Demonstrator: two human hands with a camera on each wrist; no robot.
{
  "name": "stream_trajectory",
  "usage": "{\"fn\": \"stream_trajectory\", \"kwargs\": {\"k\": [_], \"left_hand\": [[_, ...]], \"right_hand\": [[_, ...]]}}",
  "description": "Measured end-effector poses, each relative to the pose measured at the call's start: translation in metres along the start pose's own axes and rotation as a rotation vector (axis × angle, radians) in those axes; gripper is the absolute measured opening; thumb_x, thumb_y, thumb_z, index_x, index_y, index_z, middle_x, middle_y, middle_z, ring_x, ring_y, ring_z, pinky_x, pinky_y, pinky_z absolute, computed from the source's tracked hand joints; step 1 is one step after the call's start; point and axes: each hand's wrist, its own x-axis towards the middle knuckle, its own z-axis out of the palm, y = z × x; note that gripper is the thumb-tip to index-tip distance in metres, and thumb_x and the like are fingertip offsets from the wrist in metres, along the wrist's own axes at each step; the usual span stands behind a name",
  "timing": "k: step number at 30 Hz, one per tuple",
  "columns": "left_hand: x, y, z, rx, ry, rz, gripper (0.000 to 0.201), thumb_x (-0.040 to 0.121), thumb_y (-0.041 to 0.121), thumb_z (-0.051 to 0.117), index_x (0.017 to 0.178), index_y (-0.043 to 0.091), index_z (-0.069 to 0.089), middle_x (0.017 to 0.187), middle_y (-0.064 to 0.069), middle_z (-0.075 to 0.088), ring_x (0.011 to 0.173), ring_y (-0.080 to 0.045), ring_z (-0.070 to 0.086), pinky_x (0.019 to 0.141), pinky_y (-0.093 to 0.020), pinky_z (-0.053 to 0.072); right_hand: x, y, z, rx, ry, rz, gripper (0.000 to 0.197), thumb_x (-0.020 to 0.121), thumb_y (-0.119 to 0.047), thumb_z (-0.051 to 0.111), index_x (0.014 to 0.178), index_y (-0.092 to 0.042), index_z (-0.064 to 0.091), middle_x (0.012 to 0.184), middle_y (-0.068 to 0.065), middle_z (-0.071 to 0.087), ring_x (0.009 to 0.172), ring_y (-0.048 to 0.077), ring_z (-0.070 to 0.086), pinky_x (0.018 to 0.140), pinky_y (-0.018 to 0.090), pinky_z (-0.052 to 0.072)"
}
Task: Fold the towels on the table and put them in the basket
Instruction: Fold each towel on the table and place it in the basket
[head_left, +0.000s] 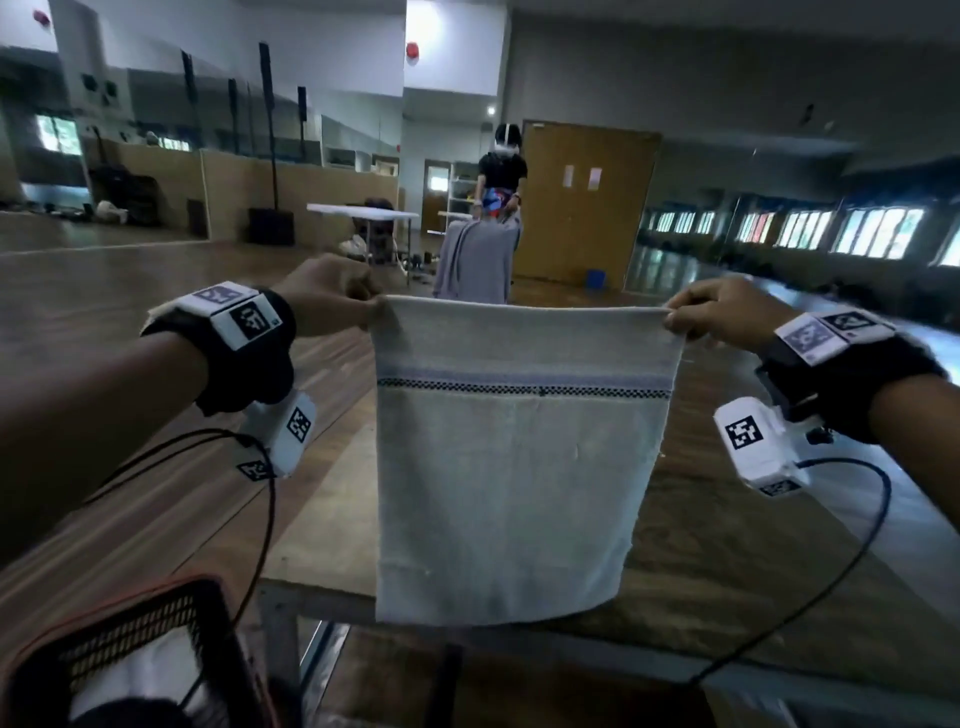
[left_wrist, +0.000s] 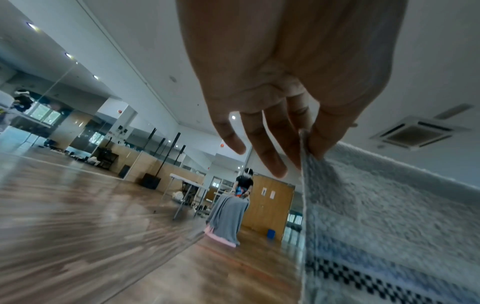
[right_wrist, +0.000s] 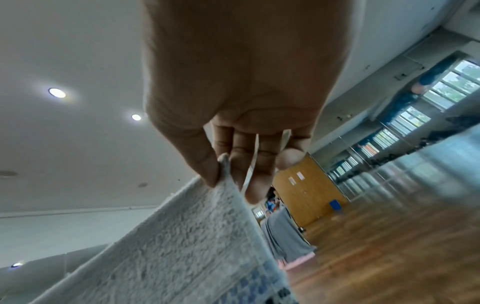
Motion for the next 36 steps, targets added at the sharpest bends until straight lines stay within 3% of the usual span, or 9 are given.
{"fn": "stream_trajectory", "kwargs": {"k": [3, 7, 11, 15, 21, 25, 28, 33, 36], "left_hand": [[-0.017, -0.036, 0.050, 0.107, -0.110, -0.037, 0.006, 0.085, 0.016, 0.064, 0.089, 0.011, 0.065, 0.088, -0.012, 0.067, 0.084, -0.030, 0.062, 0.078, -0.038, 0.052], [-0.057, -0.085, 0.129, 0.204, -0.302, -0.082, 0.008, 0.086, 0.010, 0.060, 0.092, 0.007, 0.063, 0.087, -0.009, 0.061, 0.076, -0.019, 0.049, 0.065, -0.025, 0.034], [-0.091, -0.127, 0.194, 0.294, -0.424, -0.080, 0.004, 0.085, 0.017, 0.057, 0.088, 0.014, 0.059, 0.095, -0.006, 0.064, 0.082, -0.024, 0.054, 0.073, -0.031, 0.045], [-0.113, -0.145, 0.240, 0.345, -0.516, 0.026, 0.012, 0.087, 0.029, 0.054, 0.095, 0.020, 0.054, 0.103, 0.004, 0.056, 0.092, -0.021, 0.055, 0.078, -0.034, 0.044], [-0.118, -0.150, 0.254, 0.358, -0.642, 0.076, 0.007, 0.085, 0.028, 0.052, 0.087, 0.023, 0.047, 0.097, 0.004, 0.058, 0.082, -0.020, 0.053, 0.068, -0.031, 0.036], [-0.117, -0.149, 0.246, 0.352, -0.722, 0.030, 0.004, 0.082, 0.027, 0.054, 0.084, 0.024, 0.053, 0.090, 0.005, 0.058, 0.079, -0.017, 0.052, 0.066, -0.030, 0.038], [-0.112, -0.147, 0.238, 0.308, -0.762, -0.030, 0.006, 0.083, 0.024, 0.055, 0.080, 0.028, 0.052, 0.097, 0.004, 0.063, 0.088, -0.018, 0.058, 0.076, -0.036, 0.049], [-0.084, -0.147, 0.232, 0.220, -0.674, -0.088, 0.021, 0.086, 0.016, 0.054, 0.074, 0.027, 0.041, 0.076, 0.003, 0.055, 0.073, -0.020, 0.052, 0.061, -0.029, 0.040], [-0.067, -0.148, 0.233, 0.186, -0.545, -0.131, 0.012, 0.087, 0.015, 0.053, 0.082, 0.022, 0.047, 0.085, -0.003, 0.059, 0.081, -0.023, 0.055, 0.071, -0.037, 0.048]], "right_hand": [[-0.007, 0.041, 0.046, -0.039, -0.146, 0.060, 0.006, 0.086, -0.009, 0.063, 0.087, -0.013, 0.066, 0.072, 0.001, 0.064, 0.062, 0.011, 0.057, 0.053, 0.021, 0.042], [-0.030, 0.099, 0.120, -0.060, -0.361, 0.088, 0.008, 0.087, -0.005, 0.062, 0.094, -0.005, 0.066, 0.077, 0.004, 0.066, 0.067, 0.017, 0.061, 0.063, 0.021, 0.053], [-0.059, 0.151, 0.190, -0.249, -0.471, 0.118, 0.006, 0.087, -0.017, 0.062, 0.090, -0.020, 0.066, 0.092, 0.001, 0.069, 0.089, 0.019, 0.063, 0.083, 0.034, 0.050], [-0.084, 0.184, 0.241, -0.485, -0.434, 0.095, 0.008, 0.088, -0.025, 0.054, 0.092, -0.025, 0.061, 0.107, -0.002, 0.066, 0.106, 0.022, 0.058, 0.086, 0.035, 0.044], [-0.126, 0.207, 0.274, -0.305, -0.343, 0.144, 0.029, 0.089, -0.013, 0.052, 0.118, -0.012, 0.055, 0.113, 0.001, 0.061, 0.115, 0.023, 0.051, 0.101, 0.047, 0.034], [-0.145, 0.210, 0.272, -0.296, -0.351, 0.102, 0.017, 0.087, -0.018, 0.057, 0.103, -0.024, 0.059, 0.122, -0.006, 0.057, 0.125, 0.018, 0.040, 0.100, 0.033, 0.017], [-0.149, 0.209, 0.266, -0.330, -0.423, 0.098, 0.014, 0.088, -0.023, 0.057, 0.101, -0.029, 0.057, 0.127, -0.010, 0.053, 0.128, 0.012, 0.034, 0.097, 0.029, 0.011], [-0.116, 0.198, 0.251, -0.311, -0.286, 0.125, 0.011, 0.089, -0.023, 0.055, 0.087, -0.034, 0.057, 0.092, -0.011, 0.059, 0.108, 0.015, 0.049, 0.080, 0.024, 0.011], [-0.089, 0.195, 0.246, -0.230, -0.143, 0.126, 0.017, 0.088, -0.019, 0.054, 0.081, -0.035, 0.055, 0.087, -0.011, 0.057, 0.098, 0.014, 0.050, 0.097, 0.039, 0.026]]}}
